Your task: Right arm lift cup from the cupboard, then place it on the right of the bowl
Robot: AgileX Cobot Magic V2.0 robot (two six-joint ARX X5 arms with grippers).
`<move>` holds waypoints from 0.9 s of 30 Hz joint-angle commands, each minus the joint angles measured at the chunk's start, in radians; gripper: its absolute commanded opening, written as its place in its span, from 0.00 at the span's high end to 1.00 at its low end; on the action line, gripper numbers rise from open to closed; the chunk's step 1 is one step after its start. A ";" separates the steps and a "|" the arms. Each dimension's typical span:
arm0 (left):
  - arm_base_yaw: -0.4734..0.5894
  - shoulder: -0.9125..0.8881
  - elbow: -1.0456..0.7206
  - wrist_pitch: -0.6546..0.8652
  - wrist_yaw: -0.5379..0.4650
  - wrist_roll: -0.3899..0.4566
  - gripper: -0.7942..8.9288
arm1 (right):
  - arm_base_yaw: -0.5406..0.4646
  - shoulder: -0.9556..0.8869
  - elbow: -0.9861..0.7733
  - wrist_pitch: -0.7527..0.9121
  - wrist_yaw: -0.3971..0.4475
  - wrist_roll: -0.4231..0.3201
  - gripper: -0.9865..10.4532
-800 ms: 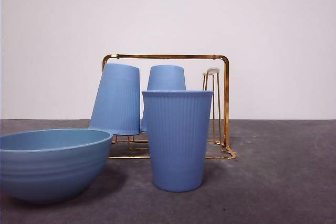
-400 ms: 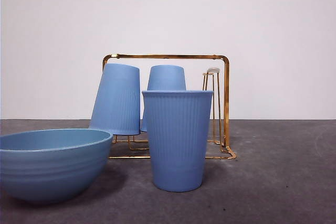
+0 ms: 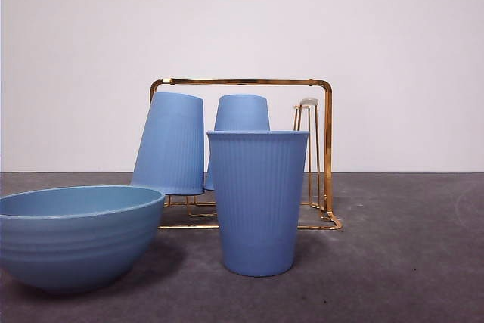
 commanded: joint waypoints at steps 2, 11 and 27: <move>0.189 -0.071 -0.080 0.198 0.071 0.187 0.89 | 0.008 0.002 0.012 0.007 0.003 -0.005 0.90; 0.500 -0.258 -0.482 0.612 0.318 0.335 0.89 | 0.008 0.002 0.012 0.007 0.003 -0.005 0.90; 0.525 -0.355 -0.781 0.764 0.318 0.359 0.89 | 0.008 0.002 0.012 0.007 0.003 -0.005 0.90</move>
